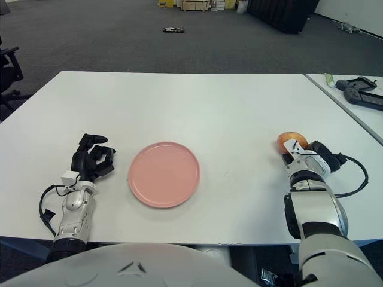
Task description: Put the apple into the plate.
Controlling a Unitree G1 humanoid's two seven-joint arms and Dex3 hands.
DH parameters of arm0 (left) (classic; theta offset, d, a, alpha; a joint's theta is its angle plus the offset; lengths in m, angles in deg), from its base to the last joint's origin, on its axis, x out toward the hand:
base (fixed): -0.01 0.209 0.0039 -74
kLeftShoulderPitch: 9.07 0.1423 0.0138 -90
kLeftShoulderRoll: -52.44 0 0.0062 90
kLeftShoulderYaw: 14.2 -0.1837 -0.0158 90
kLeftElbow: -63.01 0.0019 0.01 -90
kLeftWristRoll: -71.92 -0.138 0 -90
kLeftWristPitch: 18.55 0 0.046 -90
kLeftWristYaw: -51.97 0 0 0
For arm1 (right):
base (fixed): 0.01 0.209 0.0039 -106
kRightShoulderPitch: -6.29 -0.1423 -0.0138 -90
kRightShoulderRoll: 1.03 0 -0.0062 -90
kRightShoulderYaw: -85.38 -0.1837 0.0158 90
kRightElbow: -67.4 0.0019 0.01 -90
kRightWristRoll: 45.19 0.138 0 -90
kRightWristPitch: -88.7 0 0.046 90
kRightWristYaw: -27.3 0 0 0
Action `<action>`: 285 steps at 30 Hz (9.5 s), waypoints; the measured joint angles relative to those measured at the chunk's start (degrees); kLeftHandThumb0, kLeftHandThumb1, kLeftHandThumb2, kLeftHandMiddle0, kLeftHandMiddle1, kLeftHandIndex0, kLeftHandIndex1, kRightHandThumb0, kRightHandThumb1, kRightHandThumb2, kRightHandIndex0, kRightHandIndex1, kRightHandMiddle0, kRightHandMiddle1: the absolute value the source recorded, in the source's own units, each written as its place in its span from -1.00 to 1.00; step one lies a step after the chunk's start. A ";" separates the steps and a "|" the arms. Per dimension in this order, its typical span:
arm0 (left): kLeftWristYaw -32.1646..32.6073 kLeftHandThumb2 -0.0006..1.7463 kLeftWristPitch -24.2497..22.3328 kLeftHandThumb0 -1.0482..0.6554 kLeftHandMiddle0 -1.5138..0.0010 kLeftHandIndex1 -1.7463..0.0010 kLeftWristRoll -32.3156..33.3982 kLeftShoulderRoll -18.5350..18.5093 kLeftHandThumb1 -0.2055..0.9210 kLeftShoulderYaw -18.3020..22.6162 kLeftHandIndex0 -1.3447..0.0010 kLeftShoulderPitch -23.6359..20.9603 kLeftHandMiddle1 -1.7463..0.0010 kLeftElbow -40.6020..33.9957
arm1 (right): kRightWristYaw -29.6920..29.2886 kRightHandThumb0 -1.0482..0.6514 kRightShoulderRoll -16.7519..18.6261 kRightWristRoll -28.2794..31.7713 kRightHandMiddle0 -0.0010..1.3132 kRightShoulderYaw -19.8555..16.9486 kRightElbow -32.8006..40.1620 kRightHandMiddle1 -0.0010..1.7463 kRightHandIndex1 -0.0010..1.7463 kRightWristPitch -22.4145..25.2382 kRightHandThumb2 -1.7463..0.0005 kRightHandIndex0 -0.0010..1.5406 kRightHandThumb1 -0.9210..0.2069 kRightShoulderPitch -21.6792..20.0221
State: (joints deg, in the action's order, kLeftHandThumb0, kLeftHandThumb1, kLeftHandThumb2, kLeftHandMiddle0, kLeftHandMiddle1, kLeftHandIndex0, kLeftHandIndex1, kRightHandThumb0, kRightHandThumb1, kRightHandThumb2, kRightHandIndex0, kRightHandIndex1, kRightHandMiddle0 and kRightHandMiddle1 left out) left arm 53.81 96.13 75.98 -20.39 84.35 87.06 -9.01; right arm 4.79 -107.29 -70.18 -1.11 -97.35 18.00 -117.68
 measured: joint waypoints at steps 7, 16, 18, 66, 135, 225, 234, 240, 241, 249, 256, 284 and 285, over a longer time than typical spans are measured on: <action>-0.10 0.25 0.20 0.22 0.25 -1.00 0.03 0.02 0.16 0.01 0.43 -0.04 -0.73 0.11 | -0.45 -0.31 0.10 0.03 0.02 -0.21 -0.39 0.78 0.69 0.20 -0.26 -1.00 -0.03 0.00; -0.04 0.25 0.20 0.22 0.26 -1.00 -0.03 0.08 0.18 0.04 0.44 -0.04 -0.74 0.07 | -0.90 -0.30 0.27 0.04 -0.03 -0.62 -0.44 0.80 0.57 0.61 -0.23 -1.00 -0.09 -0.07; 0.04 0.26 0.19 0.22 0.27 -1.00 -0.06 0.10 0.17 0.04 0.45 -0.04 -0.76 0.06 | -0.90 -0.29 0.27 0.04 -0.05 -0.61 -0.46 0.81 0.54 0.61 -0.22 -1.00 -0.11 -0.09; 0.54 0.24 -0.18 0.22 0.25 -1.00 -0.27 -0.01 0.19 0.10 0.46 -0.08 -0.74 0.04 | 3.54 -0.97 -4.39 -3.18 -1.00 8.63 3.33 -1.00 -1.00 -17.43 0.62 -1.00 -0.62 0.00; 0.70 0.27 0.46 0.22 0.25 -1.00 -0.48 0.28 0.14 -0.09 0.41 -0.52 -0.74 0.65 | 7.41 -1.00 -4.88 -12.99 -1.00 22.22 -0.06 -1.00 -1.00 -25.13 0.73 -1.00 -0.53 -4.58; 1.70 0.38 -0.93 0.22 0.34 -1.00 -1.42 -0.75 0.09 0.47 0.41 0.19 -0.93 -0.53 | 3.73 0.23 -1.97 -5.22 -0.15 13.57 -0.83 1.00 0.76 -18.16 -0.74 0.14 0.49 -3.03; 1.91 0.37 -0.94 0.22 0.34 -1.00 -2.14 -0.74 0.10 0.30 0.42 0.31 -0.92 -0.72 | 0.42 0.23 -1.85 -4.90 -0.14 12.72 -0.94 1.00 0.79 -21.04 -0.77 0.13 0.51 -2.10; 1.95 0.36 -0.99 0.22 0.33 -1.00 -2.30 -0.74 0.11 0.26 0.43 0.43 -0.91 -0.81 | -1.94 0.23 -1.86 -4.94 -0.14 12.61 -0.92 1.00 0.78 -22.75 -0.76 0.14 0.51 -1.83; 1.95 0.35 -1.00 0.22 0.33 -1.00 -2.28 -0.73 0.11 0.25 0.43 0.43 -0.91 -0.81 | -2.35 0.23 -1.86 -4.95 -0.14 12.61 -0.86 1.00 0.77 -22.84 -0.76 0.14 0.50 -1.83; 1.95 0.35 -1.02 0.22 0.33 -1.00 -2.11 -0.32 0.12 0.24 0.44 0.41 -0.91 -0.82 | -5.54 0.23 -1.90 -4.91 -0.16 12.18 -0.02 1.00 0.75 -23.81 -0.72 0.12 0.46 -1.86; 1.95 0.35 -1.00 0.22 0.33 -1.00 -2.10 -0.20 0.12 0.31 0.46 0.40 -0.92 -0.83 | -7.07 0.23 -1.90 -4.85 -0.15 11.25 0.38 1.00 0.69 -25.05 -0.71 0.15 0.47 -2.22; 3.09 0.34 -1.02 0.22 0.29 -1.00 -2.68 0.05 0.11 0.20 0.43 0.37 -0.86 -0.88 | -14.64 0.23 -3.43 -5.22 -0.14 8.62 17.57 1.00 0.76 -29.32 -0.76 0.15 0.51 -2.29; 3.09 0.34 -1.02 0.22 0.29 -1.00 -2.67 0.05 0.11 0.18 0.43 0.35 -0.86 -0.88 | -14.58 0.23 -3.48 -5.21 -0.14 8.30 19.74 1.00 0.78 -29.25 -0.77 0.14 0.51 -1.80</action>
State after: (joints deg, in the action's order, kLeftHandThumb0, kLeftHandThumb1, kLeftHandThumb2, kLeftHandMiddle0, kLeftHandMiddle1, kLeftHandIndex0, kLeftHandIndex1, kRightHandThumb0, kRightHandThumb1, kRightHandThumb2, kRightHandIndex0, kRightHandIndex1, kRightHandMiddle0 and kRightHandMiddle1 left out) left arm 56.90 95.11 73.31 -20.34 84.53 87.41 -9.88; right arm -9.78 -110.78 -75.39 7.19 -77.61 -11.26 -119.48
